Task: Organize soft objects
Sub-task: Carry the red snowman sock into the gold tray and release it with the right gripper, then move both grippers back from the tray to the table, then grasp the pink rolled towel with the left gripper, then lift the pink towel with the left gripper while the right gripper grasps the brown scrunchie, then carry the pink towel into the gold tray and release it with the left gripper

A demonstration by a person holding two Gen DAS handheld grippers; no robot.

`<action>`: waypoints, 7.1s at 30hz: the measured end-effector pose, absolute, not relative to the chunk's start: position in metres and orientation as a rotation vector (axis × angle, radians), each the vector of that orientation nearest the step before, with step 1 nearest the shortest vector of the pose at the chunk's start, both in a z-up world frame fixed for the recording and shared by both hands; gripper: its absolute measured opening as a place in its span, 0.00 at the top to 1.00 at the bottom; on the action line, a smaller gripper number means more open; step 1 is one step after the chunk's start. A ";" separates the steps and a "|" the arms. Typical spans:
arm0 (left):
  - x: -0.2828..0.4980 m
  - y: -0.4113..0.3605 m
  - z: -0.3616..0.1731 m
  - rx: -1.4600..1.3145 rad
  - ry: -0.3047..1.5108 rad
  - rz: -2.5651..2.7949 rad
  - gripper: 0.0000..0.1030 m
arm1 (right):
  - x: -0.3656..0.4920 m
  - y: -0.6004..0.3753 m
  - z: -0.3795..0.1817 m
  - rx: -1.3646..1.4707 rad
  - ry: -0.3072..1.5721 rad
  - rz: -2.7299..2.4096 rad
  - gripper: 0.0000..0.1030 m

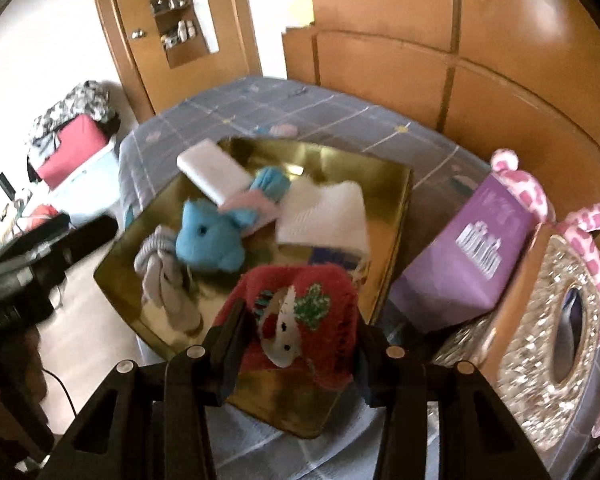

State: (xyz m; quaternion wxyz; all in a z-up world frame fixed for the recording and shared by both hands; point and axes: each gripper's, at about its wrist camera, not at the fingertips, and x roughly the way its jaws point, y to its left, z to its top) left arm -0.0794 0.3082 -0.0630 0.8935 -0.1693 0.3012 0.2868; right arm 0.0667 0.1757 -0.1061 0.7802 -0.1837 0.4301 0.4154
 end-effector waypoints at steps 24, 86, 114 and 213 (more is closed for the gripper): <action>-0.074 0.295 -0.062 -0.304 0.627 0.549 0.00 | 0.050 0.155 -0.111 -0.406 0.912 0.830 0.32; 0.134 -0.100 -0.050 0.190 0.788 -0.312 0.00 | 0.120 -0.406 -0.099 0.499 0.766 -0.295 0.32; 0.295 -0.221 -0.138 0.169 1.037 -0.375 0.59 | 0.127 -0.399 -0.107 0.567 0.824 -0.184 0.32; 0.246 -0.085 -0.039 0.063 0.875 -0.271 0.65 | 0.154 -0.283 -0.177 -0.067 1.209 0.143 0.81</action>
